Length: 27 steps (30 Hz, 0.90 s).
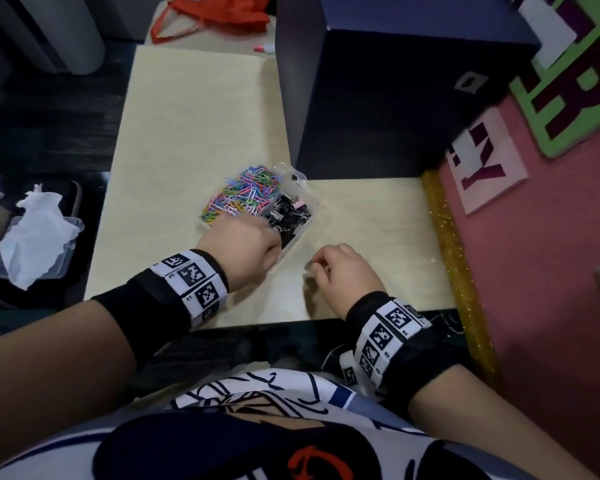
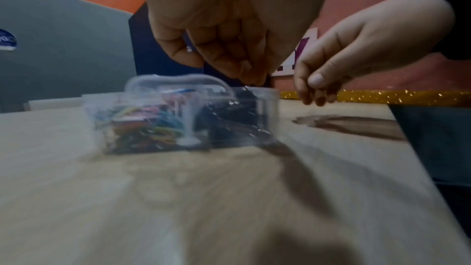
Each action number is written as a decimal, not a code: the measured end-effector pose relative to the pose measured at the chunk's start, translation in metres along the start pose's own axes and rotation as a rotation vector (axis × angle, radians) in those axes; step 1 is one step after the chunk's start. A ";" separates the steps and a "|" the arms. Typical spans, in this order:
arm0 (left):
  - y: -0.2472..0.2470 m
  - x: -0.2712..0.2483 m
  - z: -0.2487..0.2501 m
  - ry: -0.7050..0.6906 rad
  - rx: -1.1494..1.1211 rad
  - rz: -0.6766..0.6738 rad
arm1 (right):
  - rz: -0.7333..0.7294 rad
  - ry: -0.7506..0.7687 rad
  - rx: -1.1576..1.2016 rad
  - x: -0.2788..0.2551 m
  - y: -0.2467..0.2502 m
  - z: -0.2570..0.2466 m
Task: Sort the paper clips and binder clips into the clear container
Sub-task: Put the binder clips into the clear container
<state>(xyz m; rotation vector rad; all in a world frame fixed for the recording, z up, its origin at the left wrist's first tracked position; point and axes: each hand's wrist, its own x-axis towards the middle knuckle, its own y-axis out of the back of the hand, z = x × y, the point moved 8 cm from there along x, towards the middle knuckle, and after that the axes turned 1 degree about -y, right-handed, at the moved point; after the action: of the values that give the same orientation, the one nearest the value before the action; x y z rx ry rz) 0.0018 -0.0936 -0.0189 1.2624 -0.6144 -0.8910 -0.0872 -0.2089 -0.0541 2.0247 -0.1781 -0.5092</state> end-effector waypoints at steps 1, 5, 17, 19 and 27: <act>0.004 0.000 -0.001 0.009 -0.028 0.056 | 0.007 -0.019 0.020 -0.003 0.003 0.007; 0.017 -0.004 -0.041 0.288 -0.107 0.169 | 0.057 -0.107 0.044 -0.010 0.020 0.039; -0.011 -0.023 -0.078 0.604 -0.267 0.027 | -0.043 -0.177 0.102 -0.011 0.011 0.044; -0.019 -0.025 -0.070 0.579 -0.345 0.015 | -0.055 -0.174 0.122 -0.010 0.009 0.039; -0.037 -0.030 -0.048 0.607 -0.618 0.046 | 0.024 -0.261 0.154 -0.007 0.022 0.053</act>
<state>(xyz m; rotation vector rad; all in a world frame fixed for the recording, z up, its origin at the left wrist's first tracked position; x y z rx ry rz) 0.0162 -0.0443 -0.0637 0.8736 0.1185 -0.5460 -0.1140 -0.2606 -0.0549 2.0963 -0.4109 -0.7645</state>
